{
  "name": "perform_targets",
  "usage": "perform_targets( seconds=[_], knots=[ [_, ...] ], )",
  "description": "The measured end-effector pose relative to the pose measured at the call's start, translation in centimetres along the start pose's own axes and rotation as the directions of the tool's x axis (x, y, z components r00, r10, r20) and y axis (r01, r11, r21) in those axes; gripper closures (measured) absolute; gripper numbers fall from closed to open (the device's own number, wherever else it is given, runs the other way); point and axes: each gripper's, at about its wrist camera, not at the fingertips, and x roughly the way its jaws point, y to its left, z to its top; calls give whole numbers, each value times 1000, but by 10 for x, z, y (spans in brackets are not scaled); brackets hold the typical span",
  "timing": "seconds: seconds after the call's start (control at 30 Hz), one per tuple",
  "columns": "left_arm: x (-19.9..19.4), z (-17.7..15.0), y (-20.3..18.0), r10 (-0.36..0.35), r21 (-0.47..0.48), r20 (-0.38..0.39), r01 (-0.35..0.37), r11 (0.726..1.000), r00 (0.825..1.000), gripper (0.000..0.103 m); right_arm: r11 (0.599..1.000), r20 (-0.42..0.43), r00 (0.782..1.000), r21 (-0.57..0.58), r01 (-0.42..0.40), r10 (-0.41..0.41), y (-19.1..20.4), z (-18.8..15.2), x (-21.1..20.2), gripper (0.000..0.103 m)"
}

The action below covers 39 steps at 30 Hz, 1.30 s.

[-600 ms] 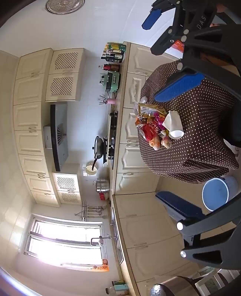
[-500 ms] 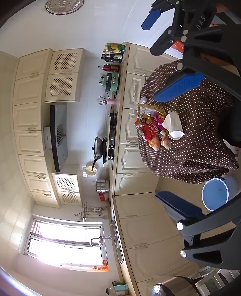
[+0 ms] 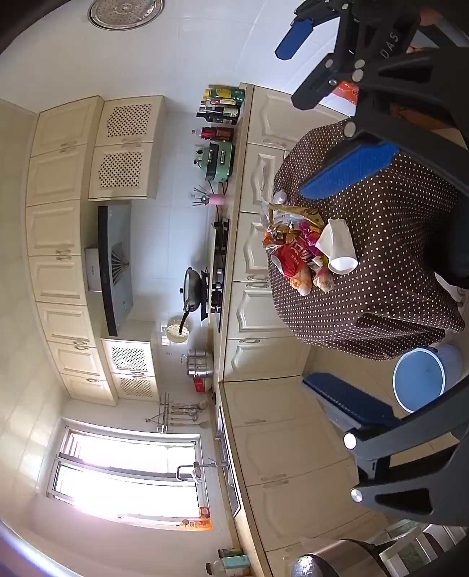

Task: Collect trash

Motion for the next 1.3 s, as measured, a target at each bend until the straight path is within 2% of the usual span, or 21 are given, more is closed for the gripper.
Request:
perform_targets(
  seconds=[1.3],
  knots=[
    [-2, -2, -5, -15, 10, -1, 15, 1000, 1000, 8, 1000, -8, 1000, 9, 8, -8, -8, 3, 3, 7]
  ],
)
